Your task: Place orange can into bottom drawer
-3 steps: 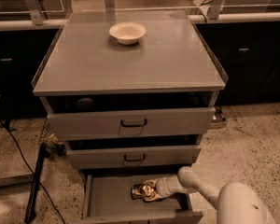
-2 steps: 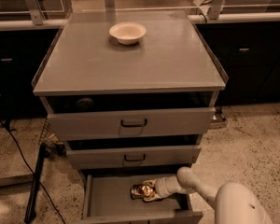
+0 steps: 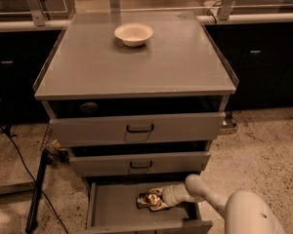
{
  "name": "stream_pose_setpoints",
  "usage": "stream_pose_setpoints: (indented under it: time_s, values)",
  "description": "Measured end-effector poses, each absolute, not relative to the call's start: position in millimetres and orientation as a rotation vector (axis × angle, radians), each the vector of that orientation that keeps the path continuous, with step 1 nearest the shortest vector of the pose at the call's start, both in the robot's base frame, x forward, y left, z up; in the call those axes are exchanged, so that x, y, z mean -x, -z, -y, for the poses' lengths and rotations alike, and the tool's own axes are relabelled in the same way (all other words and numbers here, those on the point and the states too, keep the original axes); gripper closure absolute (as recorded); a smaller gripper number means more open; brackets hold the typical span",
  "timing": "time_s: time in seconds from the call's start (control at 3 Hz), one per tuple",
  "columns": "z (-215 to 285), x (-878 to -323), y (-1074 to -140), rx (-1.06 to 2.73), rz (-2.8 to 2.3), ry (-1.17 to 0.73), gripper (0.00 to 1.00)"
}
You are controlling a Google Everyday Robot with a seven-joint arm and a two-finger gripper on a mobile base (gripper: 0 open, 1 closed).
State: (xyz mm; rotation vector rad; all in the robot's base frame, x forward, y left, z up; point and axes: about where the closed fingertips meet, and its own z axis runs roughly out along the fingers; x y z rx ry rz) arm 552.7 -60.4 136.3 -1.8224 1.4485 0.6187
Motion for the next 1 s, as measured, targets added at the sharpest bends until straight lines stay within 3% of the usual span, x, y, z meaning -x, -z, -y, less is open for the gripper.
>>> stream_pose_setpoints:
  time_s: [0.67,1.0]
  values:
    - [60.1,-552.5,-136.1,1.822,-1.448,-0.619,0.00]
    - [60.1,-552.5,-136.1,1.822,-1.448,-0.619,0.00]
